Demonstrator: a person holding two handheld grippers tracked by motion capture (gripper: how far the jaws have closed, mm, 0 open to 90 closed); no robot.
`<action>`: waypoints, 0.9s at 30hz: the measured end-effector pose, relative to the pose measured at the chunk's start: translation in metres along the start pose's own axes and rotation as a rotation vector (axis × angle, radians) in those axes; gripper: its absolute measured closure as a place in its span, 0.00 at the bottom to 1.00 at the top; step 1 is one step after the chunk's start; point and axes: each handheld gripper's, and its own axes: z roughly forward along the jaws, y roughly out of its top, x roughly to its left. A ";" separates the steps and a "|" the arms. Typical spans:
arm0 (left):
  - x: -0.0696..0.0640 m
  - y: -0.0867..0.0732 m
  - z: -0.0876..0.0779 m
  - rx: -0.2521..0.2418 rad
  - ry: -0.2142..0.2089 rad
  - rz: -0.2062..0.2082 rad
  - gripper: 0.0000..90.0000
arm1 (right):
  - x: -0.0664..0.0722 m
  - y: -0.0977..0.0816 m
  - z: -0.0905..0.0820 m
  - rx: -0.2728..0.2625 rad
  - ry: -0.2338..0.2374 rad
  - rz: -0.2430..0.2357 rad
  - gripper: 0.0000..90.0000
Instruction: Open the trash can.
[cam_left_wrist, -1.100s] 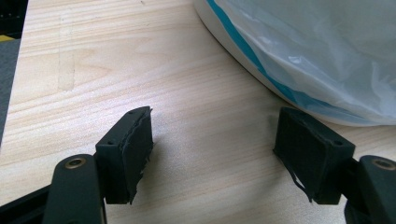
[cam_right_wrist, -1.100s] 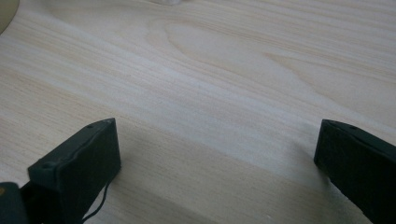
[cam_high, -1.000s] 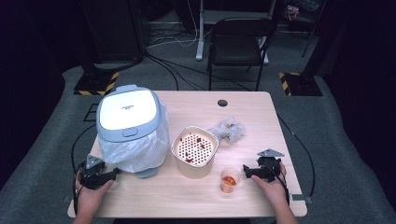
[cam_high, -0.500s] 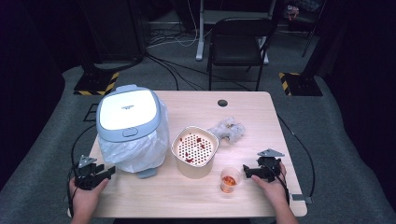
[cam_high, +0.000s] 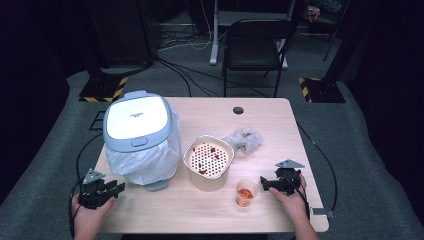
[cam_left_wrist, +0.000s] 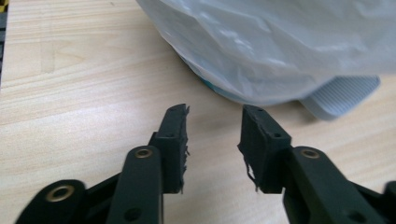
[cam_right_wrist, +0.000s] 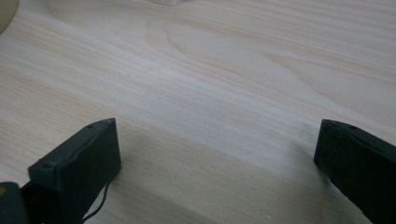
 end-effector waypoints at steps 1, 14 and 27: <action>-0.001 0.000 -0.001 -0.005 0.000 -0.003 0.69 | 0.000 0.000 0.000 0.000 0.000 0.001 0.00; -0.028 0.005 -0.001 -0.048 -0.064 0.003 0.80 | 0.001 0.000 0.000 0.000 -0.003 0.004 0.00; -0.051 0.012 0.015 -0.029 -0.092 0.042 0.78 | 0.001 0.000 0.000 0.000 -0.003 0.004 0.00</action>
